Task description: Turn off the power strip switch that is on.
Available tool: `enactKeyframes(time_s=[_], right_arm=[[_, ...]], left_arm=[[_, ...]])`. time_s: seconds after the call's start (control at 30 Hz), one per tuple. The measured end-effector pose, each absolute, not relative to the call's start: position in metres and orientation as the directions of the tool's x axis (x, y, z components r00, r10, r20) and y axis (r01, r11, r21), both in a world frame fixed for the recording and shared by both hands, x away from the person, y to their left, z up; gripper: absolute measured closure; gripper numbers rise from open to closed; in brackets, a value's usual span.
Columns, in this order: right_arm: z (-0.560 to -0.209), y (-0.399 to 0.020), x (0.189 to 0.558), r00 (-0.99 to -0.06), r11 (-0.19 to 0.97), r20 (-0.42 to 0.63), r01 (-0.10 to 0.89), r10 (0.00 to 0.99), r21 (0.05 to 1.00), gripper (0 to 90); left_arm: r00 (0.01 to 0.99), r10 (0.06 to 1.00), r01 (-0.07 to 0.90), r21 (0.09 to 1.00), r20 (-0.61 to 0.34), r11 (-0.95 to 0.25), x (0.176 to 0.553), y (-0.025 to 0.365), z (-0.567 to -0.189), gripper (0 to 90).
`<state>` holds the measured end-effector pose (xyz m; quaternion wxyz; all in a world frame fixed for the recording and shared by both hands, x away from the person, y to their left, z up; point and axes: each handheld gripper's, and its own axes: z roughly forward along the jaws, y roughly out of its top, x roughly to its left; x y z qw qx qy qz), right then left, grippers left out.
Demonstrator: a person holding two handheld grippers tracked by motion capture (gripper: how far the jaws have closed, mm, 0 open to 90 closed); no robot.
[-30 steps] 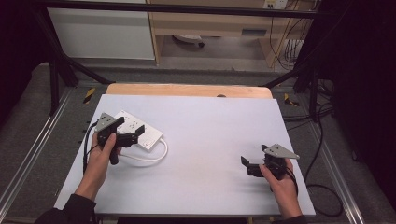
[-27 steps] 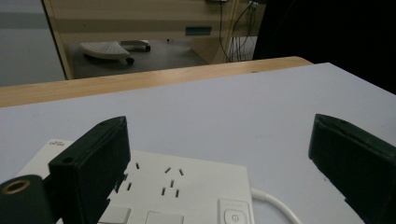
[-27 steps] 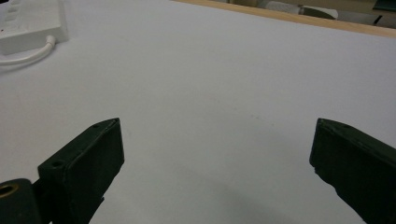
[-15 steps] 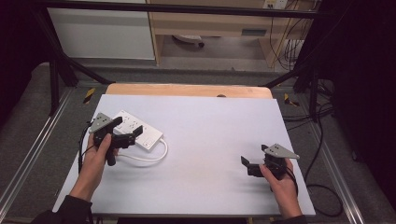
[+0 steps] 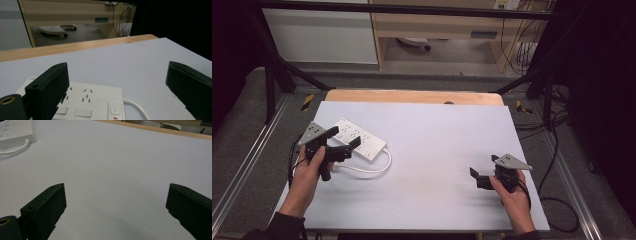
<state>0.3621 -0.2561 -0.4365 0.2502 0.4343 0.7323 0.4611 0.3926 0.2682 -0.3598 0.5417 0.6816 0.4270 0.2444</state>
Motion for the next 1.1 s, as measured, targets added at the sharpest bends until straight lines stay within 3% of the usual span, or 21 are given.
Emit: enactKeyframes(time_s=[1.1], right_arm=[[-0.438, -0.256, 0.364, -0.496, 0.203, 0.032, 0.413, 0.868, 0.888, 3.4]], left_arm=[[0.493, 0.859, 0.310, 0.950, -0.138, -0.025, 0.331, 0.312, -0.357, 5.1]])
